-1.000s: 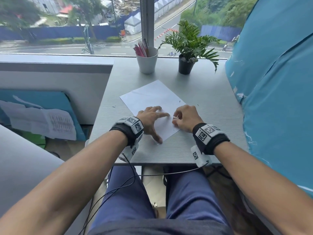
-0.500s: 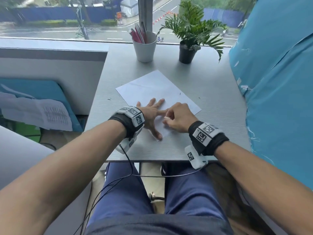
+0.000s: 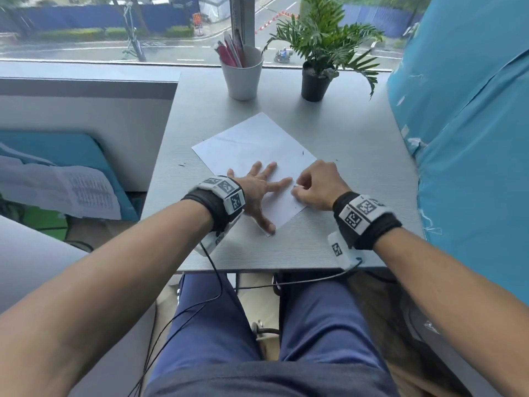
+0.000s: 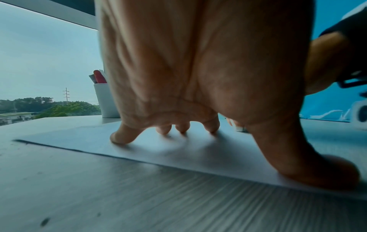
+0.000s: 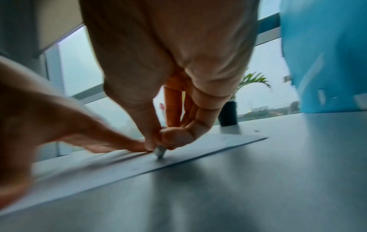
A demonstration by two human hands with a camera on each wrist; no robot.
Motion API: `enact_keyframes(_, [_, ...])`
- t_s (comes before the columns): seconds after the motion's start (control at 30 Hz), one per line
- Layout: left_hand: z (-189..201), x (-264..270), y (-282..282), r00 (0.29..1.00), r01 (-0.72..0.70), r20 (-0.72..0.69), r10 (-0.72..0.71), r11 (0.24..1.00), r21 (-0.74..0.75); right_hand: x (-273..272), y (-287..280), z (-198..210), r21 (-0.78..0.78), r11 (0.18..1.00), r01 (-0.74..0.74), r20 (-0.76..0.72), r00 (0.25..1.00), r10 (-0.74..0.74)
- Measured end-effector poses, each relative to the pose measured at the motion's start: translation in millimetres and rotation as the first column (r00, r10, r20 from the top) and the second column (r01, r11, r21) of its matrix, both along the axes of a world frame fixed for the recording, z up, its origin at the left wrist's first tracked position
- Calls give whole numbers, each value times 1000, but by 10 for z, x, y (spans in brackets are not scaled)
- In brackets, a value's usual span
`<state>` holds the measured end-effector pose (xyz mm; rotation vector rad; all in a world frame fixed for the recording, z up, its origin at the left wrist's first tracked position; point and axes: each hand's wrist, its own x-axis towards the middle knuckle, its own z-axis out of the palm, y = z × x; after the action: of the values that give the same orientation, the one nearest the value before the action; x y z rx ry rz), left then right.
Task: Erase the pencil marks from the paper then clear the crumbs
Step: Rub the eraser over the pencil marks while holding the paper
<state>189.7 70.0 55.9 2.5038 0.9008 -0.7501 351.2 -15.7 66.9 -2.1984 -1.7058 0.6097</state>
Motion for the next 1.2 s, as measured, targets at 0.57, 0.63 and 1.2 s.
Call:
enact_keyframes(0.57, [36, 85, -20, 997, 12, -82, -9, 999, 35, 45, 1, 32, -7, 999, -49, -71, 996, 48])
enact_keyframes(0.63, [24, 93, -11, 997, 14, -77, -12, 999, 31, -262, -195, -13, -71, 965, -252, -93, 965, 245])
enact_keyframes(1.2, [8, 59, -7, 1000, 6, -27, -6, 1000, 19, 12, -26, -32, -22, 994, -107, -37, 994, 106])
